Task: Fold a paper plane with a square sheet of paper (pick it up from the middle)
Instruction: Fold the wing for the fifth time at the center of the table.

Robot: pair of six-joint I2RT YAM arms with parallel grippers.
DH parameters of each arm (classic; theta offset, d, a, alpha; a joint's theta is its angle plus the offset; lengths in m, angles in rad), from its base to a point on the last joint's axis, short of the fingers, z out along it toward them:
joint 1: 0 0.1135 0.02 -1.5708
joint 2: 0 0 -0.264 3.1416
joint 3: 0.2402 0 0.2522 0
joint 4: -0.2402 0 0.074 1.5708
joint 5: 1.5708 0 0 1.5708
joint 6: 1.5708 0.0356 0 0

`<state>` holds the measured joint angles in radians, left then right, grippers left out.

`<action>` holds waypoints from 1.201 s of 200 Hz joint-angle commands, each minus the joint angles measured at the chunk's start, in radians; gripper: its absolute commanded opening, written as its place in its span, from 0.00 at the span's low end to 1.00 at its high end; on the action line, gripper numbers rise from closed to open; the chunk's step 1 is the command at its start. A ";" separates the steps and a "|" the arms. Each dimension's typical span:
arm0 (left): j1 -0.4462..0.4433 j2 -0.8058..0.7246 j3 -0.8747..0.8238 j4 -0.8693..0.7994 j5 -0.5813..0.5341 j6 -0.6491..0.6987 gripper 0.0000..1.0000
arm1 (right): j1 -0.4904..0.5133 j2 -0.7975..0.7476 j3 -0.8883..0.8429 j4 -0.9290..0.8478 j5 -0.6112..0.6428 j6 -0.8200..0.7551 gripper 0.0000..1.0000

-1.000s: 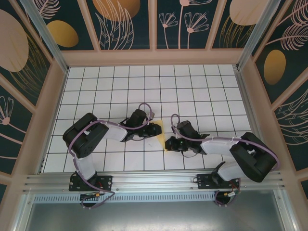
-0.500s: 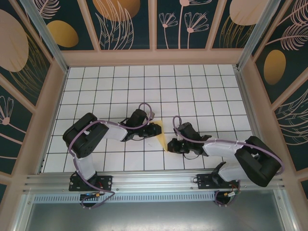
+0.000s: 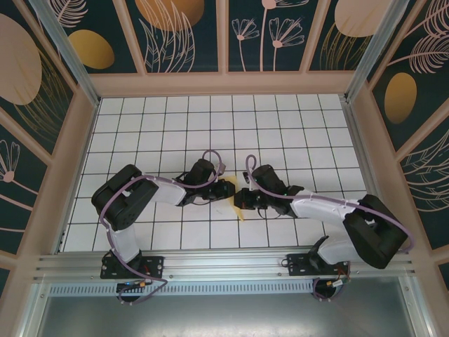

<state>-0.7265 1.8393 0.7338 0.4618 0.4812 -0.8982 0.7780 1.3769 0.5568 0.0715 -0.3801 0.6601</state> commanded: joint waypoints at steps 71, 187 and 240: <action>-0.001 0.017 0.015 -0.098 -0.068 0.053 0.27 | -0.012 0.101 -0.058 0.033 -0.065 -0.014 0.07; -0.001 0.021 0.016 -0.112 -0.075 0.058 0.26 | -0.012 0.061 -0.222 0.116 -0.141 0.046 0.08; -0.001 0.023 0.017 -0.121 -0.082 0.056 0.26 | 0.021 0.041 -0.231 0.091 -0.150 0.041 0.08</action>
<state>-0.7311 1.8393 0.7506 0.4206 0.4709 -0.8696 0.7765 1.4281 0.3634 0.2699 -0.4992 0.6914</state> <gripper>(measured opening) 0.259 0.082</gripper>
